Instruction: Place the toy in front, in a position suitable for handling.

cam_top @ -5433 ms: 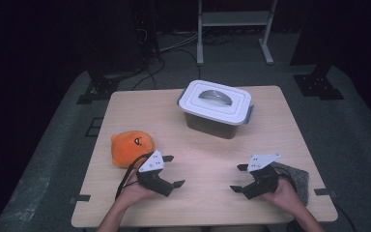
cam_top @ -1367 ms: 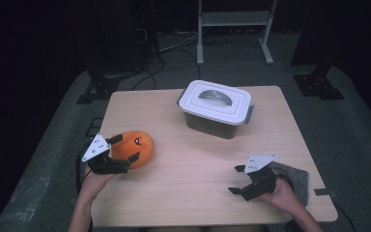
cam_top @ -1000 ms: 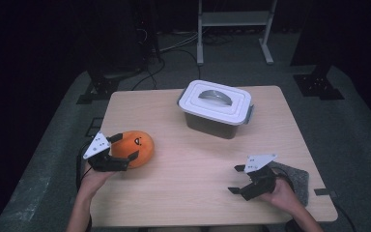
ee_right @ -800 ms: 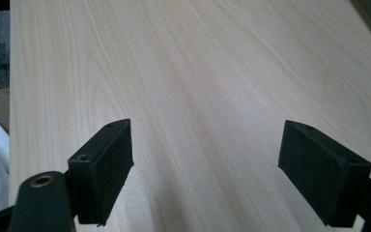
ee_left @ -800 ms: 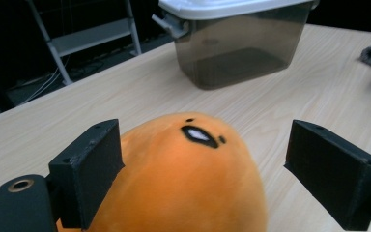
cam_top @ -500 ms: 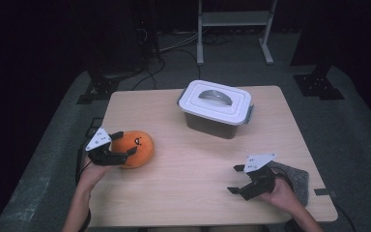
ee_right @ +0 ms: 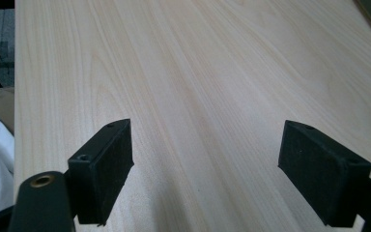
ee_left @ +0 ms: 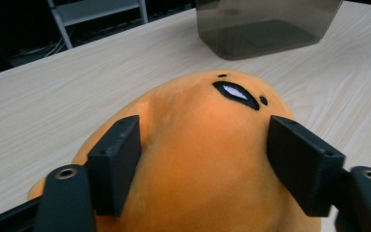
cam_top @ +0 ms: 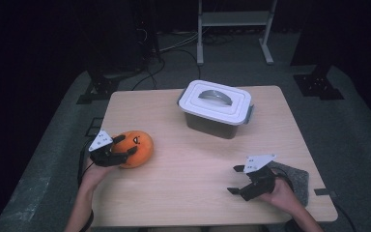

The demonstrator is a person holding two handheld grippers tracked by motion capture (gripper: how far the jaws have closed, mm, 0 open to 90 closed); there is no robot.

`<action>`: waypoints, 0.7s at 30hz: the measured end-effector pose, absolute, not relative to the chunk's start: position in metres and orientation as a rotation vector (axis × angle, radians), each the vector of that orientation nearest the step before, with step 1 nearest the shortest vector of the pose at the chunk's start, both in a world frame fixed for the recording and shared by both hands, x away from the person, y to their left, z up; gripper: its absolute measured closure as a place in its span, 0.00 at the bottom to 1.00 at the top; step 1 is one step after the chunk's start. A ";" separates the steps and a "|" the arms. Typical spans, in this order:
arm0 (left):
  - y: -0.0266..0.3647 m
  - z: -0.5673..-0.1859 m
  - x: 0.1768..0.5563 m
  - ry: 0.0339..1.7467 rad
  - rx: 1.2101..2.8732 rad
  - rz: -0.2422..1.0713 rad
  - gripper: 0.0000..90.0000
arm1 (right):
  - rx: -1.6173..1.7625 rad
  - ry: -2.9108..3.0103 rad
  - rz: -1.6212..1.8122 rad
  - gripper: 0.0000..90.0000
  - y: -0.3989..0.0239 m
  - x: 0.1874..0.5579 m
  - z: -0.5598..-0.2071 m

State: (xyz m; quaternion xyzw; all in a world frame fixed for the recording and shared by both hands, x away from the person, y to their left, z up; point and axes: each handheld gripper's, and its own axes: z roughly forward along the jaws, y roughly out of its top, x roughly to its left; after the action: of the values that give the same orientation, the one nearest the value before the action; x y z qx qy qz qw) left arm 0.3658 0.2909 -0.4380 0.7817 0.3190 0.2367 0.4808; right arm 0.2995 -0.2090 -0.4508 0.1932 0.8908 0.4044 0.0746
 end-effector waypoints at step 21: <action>0.287 -0.436 0.362 0.806 1.896 0.656 0.71 | 0.570 2.676 1.218 0.21 -0.209 0.298 -0.450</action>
State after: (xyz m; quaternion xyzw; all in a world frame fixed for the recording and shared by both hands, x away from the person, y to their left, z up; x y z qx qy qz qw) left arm 0.3619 0.2870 -0.4360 0.7739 0.3291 0.2678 0.4702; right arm 0.2984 -0.2092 -0.4500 0.1898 0.8911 0.4056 0.0732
